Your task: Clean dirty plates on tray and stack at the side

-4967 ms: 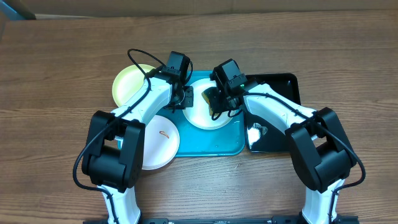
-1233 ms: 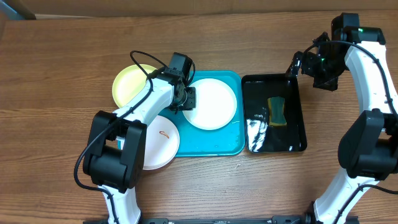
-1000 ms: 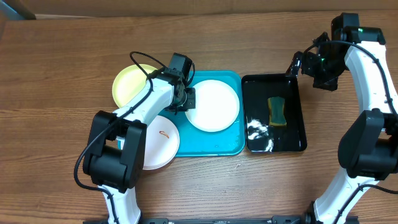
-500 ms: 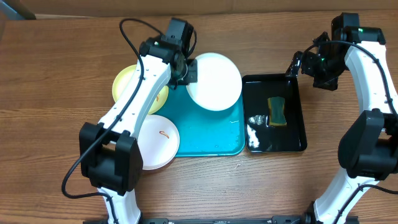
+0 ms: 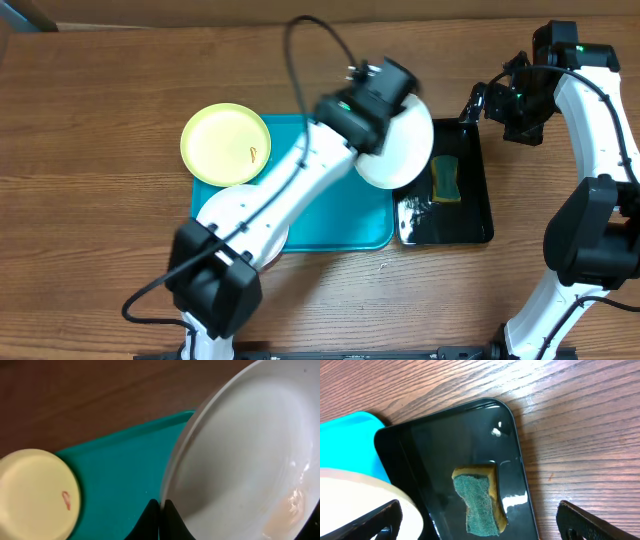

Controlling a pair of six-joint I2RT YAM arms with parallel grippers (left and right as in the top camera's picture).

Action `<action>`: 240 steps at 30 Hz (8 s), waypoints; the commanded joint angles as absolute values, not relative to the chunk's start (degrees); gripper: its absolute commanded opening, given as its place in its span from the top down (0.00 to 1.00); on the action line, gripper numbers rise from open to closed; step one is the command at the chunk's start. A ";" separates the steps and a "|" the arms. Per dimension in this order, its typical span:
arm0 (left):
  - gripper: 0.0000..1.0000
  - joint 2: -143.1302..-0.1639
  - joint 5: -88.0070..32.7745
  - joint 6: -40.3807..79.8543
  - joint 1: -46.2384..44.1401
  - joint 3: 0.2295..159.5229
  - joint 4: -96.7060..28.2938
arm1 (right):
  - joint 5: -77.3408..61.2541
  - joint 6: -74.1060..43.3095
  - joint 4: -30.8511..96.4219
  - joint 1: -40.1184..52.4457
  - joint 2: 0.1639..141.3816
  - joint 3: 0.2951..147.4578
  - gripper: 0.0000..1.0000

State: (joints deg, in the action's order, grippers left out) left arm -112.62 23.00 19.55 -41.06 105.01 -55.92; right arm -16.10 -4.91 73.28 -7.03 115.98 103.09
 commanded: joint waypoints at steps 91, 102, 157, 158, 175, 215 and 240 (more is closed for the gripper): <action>0.37 -108.40 -24.97 12.80 39.81 86.11 -50.52 | -15.84 -4.86 73.14 -6.87 114.56 103.85 0.00; 0.44 -103.90 -28.36 8.38 35.00 89.06 -74.37 | -15.84 -4.89 73.14 -6.87 114.56 103.85 0.00; 0.73 -102.54 0.23 19.94 0.16 64.31 -66.43 | -15.84 -4.86 73.14 -6.87 114.56 103.85 0.00; 0.73 -102.54 0.05 19.94 -1.15 64.31 -66.15 | -15.84 -4.86 73.14 -6.87 114.56 103.85 0.00; 0.61 -102.54 -8.62 21.50 -21.23 64.31 -48.36 | -15.84 -4.86 73.14 -6.87 114.56 103.85 0.00; 0.77 -105.67 3.70 27.88 -21.41 63.75 -41.50 | 0.78 -17.91 70.83 12.91 114.54 86.41 0.00; 0.76 -105.67 5.76 27.27 -21.43 63.72 -40.69 | 7.94 -16.75 65.63 12.32 114.67 80.71 0.21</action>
State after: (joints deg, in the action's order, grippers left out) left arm -105.03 4.60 27.31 -21.67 64.03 -40.66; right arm 6.59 -16.49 67.48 12.99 115.90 83.53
